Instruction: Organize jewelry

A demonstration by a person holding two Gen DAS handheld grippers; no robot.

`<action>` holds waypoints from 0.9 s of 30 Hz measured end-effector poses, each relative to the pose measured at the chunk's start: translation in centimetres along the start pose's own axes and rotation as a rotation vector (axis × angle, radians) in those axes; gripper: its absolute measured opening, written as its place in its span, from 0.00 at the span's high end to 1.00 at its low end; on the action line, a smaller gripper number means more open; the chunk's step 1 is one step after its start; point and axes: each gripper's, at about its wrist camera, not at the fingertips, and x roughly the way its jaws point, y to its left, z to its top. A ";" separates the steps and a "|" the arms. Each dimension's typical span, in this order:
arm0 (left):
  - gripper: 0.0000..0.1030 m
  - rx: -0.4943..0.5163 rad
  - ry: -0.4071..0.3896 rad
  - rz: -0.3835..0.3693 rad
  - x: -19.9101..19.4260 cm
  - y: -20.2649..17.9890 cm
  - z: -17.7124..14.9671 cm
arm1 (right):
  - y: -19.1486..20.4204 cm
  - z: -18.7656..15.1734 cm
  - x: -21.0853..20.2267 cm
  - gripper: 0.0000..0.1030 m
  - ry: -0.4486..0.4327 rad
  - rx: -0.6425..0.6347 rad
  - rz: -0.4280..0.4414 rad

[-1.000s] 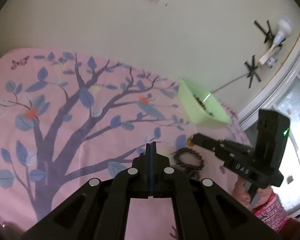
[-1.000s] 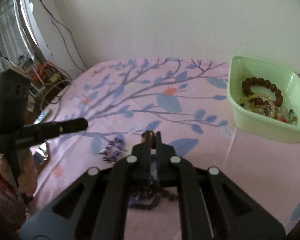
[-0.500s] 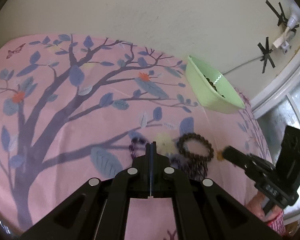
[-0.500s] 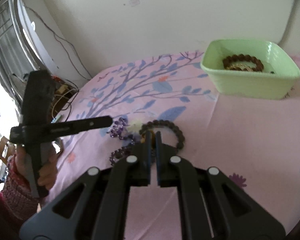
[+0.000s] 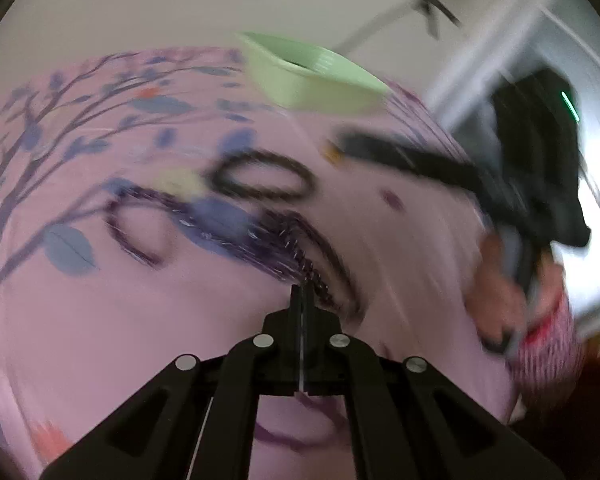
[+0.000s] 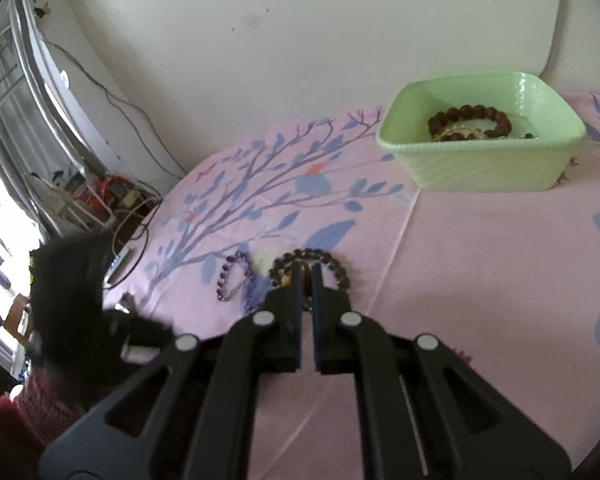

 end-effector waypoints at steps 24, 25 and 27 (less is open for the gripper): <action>1.00 -0.239 -0.037 -0.014 1.9 -1.1 0.5 | -0.4 0.6 -1.2 0.96 -0.035 0.013 0.014; 1.00 -0.227 -0.041 -0.014 1.8 -1.1 0.5 | -0.4 0.6 -1.2 0.96 -0.036 0.010 0.012; 1.00 -0.226 -0.056 -0.023 1.7 -0.9 0.2 | -0.3 0.7 -1.2 0.96 -0.039 0.007 0.007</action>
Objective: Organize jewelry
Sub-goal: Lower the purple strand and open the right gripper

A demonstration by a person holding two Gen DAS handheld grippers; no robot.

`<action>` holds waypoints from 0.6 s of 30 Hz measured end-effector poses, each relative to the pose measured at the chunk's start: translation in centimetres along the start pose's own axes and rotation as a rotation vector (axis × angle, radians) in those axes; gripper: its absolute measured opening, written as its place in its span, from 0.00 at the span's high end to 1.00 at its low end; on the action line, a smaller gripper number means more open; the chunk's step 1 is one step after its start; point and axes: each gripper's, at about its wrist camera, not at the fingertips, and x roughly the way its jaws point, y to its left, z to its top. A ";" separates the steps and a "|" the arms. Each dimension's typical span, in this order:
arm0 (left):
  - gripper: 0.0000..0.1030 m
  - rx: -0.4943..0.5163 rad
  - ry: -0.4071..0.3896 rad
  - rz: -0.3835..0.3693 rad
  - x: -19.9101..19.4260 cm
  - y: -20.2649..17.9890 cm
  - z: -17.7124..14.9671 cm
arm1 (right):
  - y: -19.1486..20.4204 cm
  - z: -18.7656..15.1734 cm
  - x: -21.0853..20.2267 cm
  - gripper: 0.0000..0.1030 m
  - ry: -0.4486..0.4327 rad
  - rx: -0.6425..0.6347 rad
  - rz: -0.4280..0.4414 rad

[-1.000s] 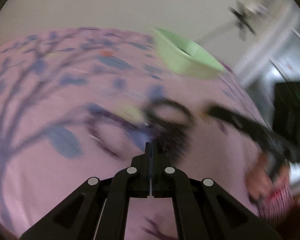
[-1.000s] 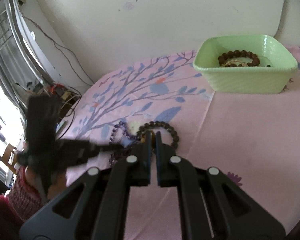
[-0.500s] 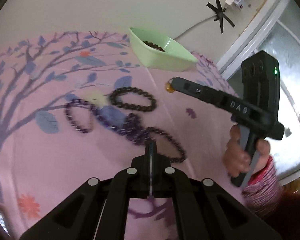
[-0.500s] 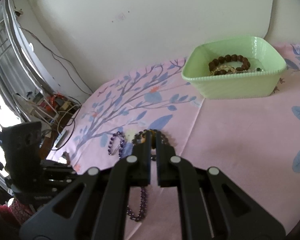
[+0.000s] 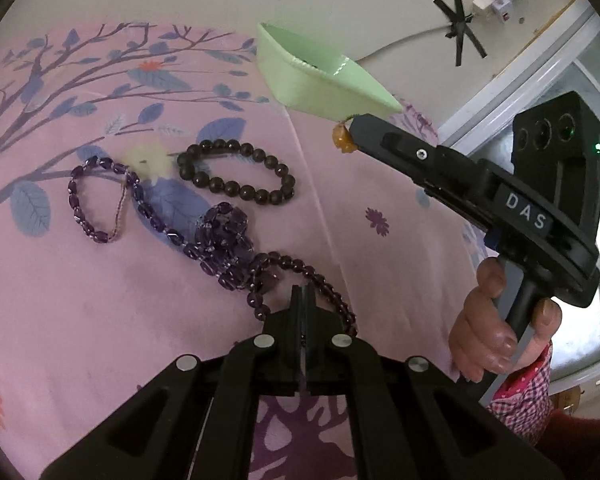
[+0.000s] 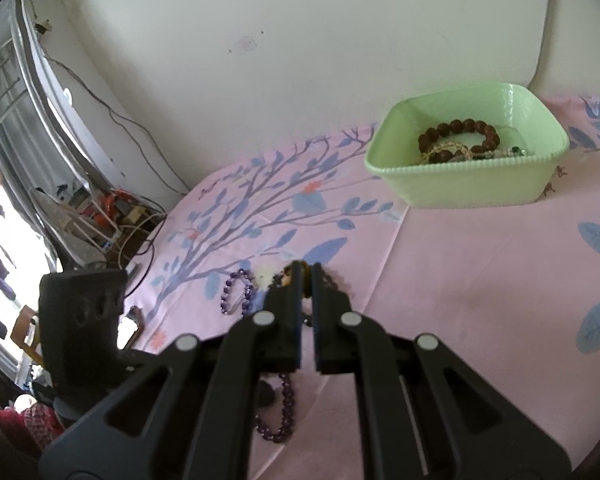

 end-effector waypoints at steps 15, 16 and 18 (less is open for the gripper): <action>1.00 0.031 -0.096 0.118 -5.3 0.6 -0.1 | 1.2 -0.8 0.3 0.96 0.089 -0.024 0.020; 1.00 0.028 -0.083 0.114 -4.9 0.7 -0.3 | 1.4 -1.1 0.2 0.96 0.101 -0.030 0.017; 1.00 0.021 -0.059 0.087 -4.2 0.8 -0.8 | 1.3 -2.3 -0.1 0.96 0.140 -0.040 0.004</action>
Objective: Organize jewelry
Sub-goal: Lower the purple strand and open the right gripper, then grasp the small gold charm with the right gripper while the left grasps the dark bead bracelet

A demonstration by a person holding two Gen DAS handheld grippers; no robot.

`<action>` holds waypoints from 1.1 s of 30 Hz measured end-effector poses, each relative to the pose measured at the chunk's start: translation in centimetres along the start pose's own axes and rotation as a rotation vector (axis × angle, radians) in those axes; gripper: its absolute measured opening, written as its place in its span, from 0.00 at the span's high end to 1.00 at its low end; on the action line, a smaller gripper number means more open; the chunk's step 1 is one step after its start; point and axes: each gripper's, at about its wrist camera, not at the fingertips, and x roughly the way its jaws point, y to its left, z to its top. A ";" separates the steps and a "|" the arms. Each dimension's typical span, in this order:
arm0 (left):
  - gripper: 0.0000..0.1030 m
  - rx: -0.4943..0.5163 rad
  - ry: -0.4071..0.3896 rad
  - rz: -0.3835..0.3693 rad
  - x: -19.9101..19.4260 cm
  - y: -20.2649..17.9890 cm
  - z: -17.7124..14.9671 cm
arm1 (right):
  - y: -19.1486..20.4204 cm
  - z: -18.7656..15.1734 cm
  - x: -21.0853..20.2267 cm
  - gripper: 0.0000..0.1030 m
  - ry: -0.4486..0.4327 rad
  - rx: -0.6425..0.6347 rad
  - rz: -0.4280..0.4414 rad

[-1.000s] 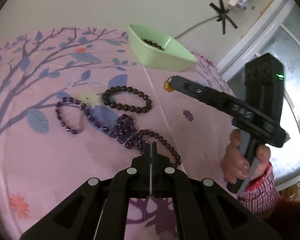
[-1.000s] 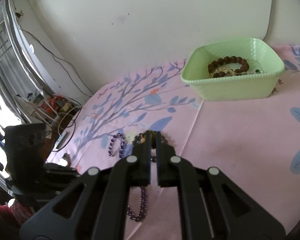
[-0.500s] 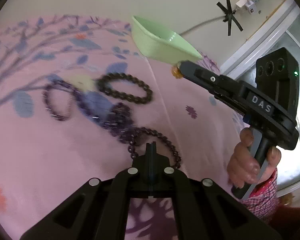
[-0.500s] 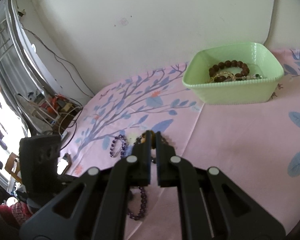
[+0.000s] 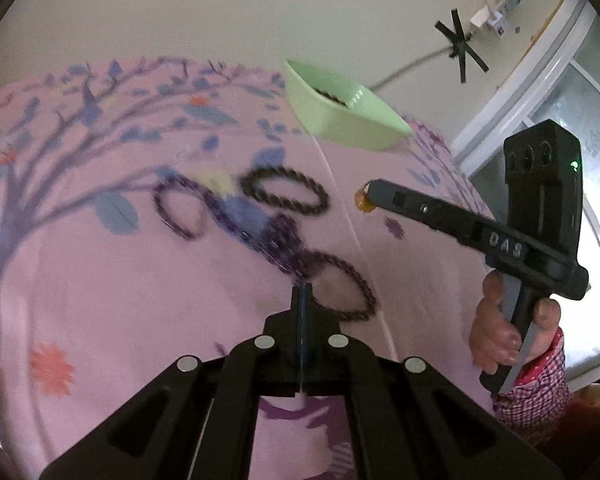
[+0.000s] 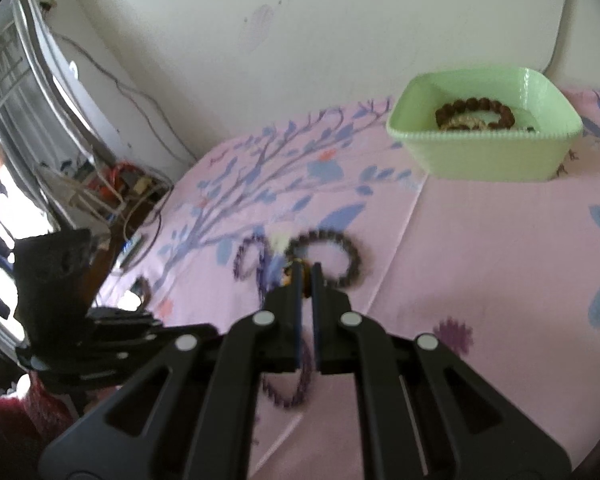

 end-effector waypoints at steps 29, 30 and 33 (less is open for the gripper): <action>1.00 -0.048 0.005 -0.045 2.5 -0.7 0.1 | 2.2 -3.9 0.4 0.94 0.045 -0.184 -0.165; 1.00 -0.040 -0.005 -0.050 2.1 -0.7 -0.1 | 2.0 -3.8 0.3 0.94 0.037 -0.173 -0.156; 1.00 -0.008 -0.048 -0.072 -0.1 -1.2 -0.4 | 1.2 -3.4 -0.4 0.94 0.007 -0.117 -0.113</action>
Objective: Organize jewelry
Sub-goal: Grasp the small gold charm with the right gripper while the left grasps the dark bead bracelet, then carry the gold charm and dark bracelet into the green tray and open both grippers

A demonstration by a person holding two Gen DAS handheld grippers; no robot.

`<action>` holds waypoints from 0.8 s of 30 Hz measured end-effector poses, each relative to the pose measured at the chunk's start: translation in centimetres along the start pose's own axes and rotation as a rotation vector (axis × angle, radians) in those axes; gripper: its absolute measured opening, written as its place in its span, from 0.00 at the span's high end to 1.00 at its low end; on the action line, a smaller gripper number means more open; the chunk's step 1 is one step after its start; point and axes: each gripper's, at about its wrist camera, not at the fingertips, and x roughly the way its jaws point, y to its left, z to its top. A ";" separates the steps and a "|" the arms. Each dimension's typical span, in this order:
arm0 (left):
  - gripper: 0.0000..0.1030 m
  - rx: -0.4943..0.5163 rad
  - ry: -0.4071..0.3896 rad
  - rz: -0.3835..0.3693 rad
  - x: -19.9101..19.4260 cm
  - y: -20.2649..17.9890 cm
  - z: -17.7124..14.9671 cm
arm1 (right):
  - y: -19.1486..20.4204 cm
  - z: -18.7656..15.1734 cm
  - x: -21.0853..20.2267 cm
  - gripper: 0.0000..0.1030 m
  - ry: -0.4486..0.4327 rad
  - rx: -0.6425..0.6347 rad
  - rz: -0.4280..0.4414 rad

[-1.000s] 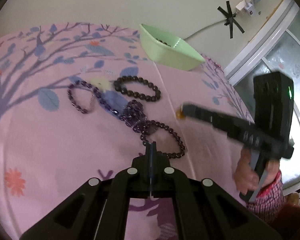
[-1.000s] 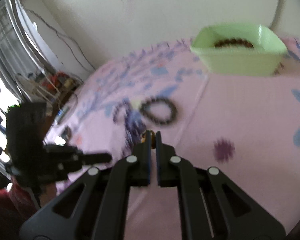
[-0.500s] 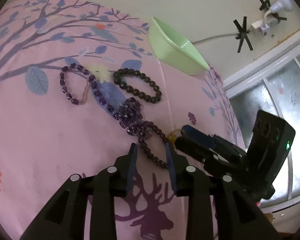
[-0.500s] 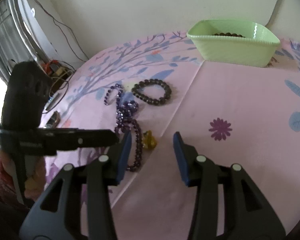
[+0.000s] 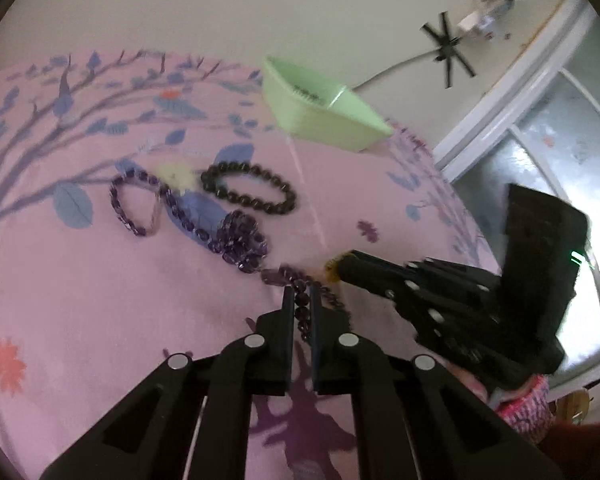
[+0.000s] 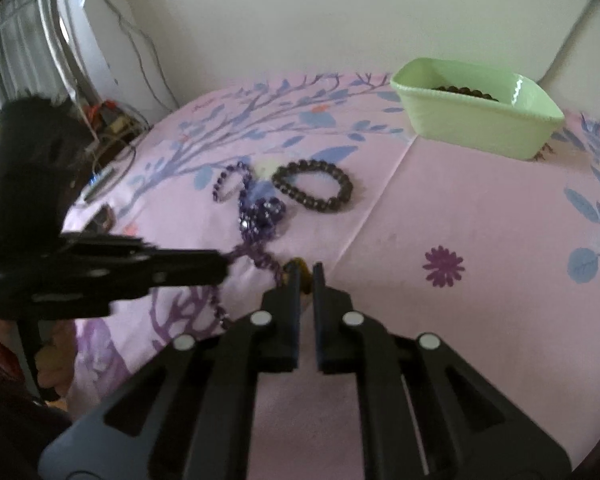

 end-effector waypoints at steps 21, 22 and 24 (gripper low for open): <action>1.00 0.115 -0.154 -0.091 -1.4 -4.7 15.4 | -9.0 10.5 -5.9 0.94 -0.260 0.183 -0.068; 1.00 0.118 -0.159 -0.090 -1.0 -4.9 16.2 | -9.5 11.0 -5.8 0.94 -0.267 0.187 -0.084; 1.00 0.122 -0.160 -0.092 0.3 -5.3 18.1 | -10.9 11.9 -5.3 0.94 -0.273 0.201 -0.114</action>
